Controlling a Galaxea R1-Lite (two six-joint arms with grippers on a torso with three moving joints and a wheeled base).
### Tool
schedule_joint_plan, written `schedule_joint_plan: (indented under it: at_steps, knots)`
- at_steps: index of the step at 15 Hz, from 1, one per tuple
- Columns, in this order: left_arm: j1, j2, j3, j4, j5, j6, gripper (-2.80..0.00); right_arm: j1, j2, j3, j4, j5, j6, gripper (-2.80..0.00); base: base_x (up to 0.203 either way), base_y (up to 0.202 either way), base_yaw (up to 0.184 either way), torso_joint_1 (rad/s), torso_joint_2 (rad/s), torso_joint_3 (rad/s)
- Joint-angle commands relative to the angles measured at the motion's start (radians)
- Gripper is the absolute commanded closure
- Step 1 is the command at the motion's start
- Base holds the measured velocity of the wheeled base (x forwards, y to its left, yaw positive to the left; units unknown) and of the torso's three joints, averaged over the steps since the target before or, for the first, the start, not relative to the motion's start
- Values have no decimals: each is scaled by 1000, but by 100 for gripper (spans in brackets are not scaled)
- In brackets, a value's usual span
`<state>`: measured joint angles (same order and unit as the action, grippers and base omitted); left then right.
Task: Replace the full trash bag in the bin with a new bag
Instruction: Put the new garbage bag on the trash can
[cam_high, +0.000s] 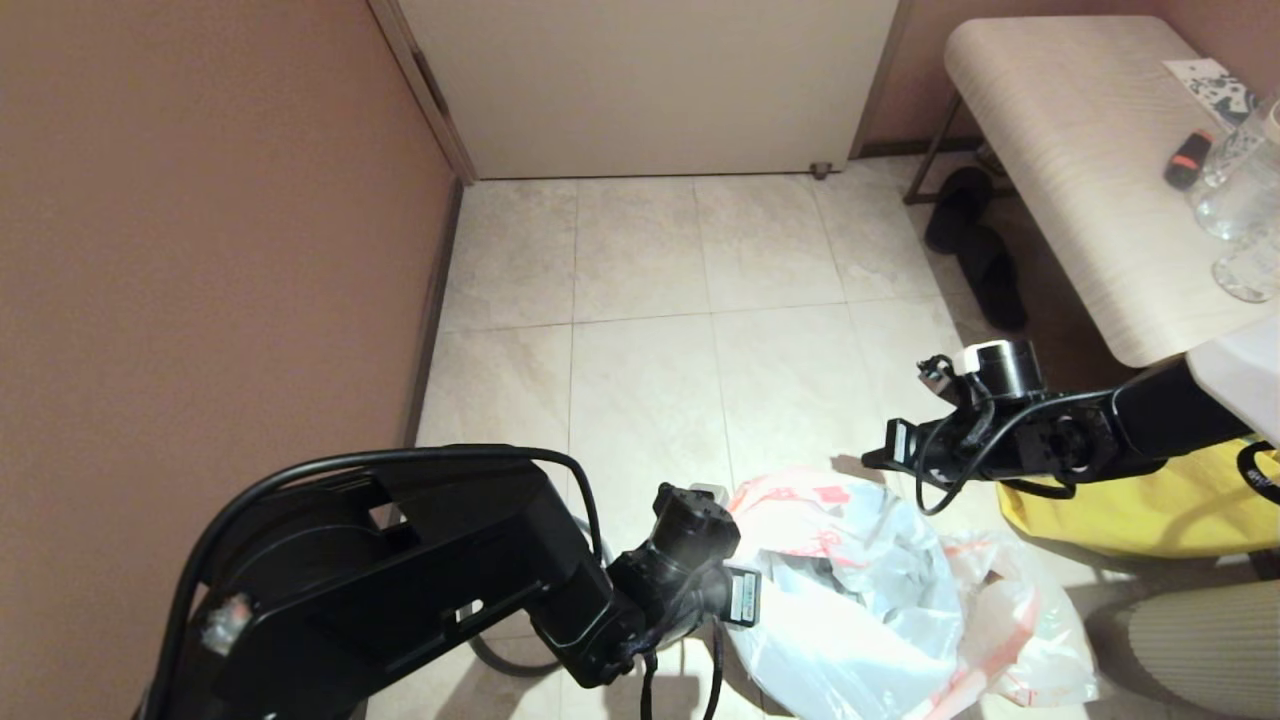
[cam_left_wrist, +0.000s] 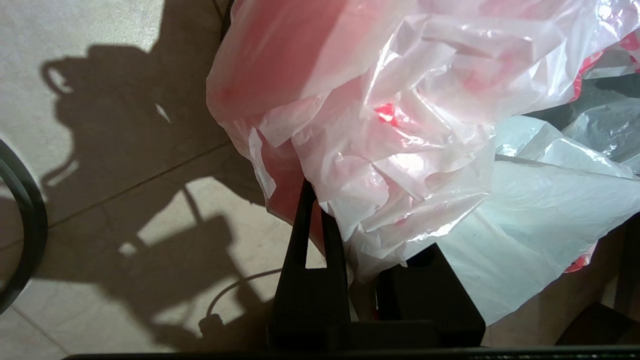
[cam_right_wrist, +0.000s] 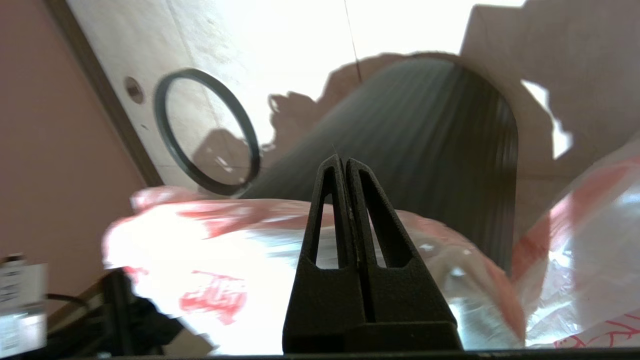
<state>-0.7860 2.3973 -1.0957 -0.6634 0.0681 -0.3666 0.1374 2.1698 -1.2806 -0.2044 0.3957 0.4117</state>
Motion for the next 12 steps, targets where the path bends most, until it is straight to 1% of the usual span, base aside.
schedule_joint_plan:
  at_steps: [1, 3, 4, 6, 8, 10, 12]
  knots:
    - [-1, -4, 0, -9, -3, -3, 0, 27, -142, 3, 50, -3, 4, 0, 0, 0, 0, 0, 0, 0]
    - [1, -7, 1, -9, -15, -3, 0, 59, -223, -22, 190, -6, 2, 0, 0, 0, 0, 0, 0, 0]
    - [1, -7, 0, -9, -16, -3, 0, 74, -250, -29, 223, -6, 0, 0, 0, 0, 0, 0, 0, 0]
    - [3, -7, 0, -11, -17, -5, 0, 101, -264, -31, 255, -4, -10, 0, 0, 0, 0, 0, 0, 0]
    - [6, -7, 7, -51, -37, -7, 0, 84, -244, -36, 288, -4, -52, 0, 0, 0, 0, 0, 0, 0]
    - [5, -6, 18, -91, -44, -8, 0, 80, -216, -44, 290, 0, -85, 0, 0, 0, 0, 0, 0, 0]
    - [5, -3, 16, -97, -44, -10, 0, 125, -174, -57, 291, -1, -113, 0, 0, 0, 0, 0, 0, 0]
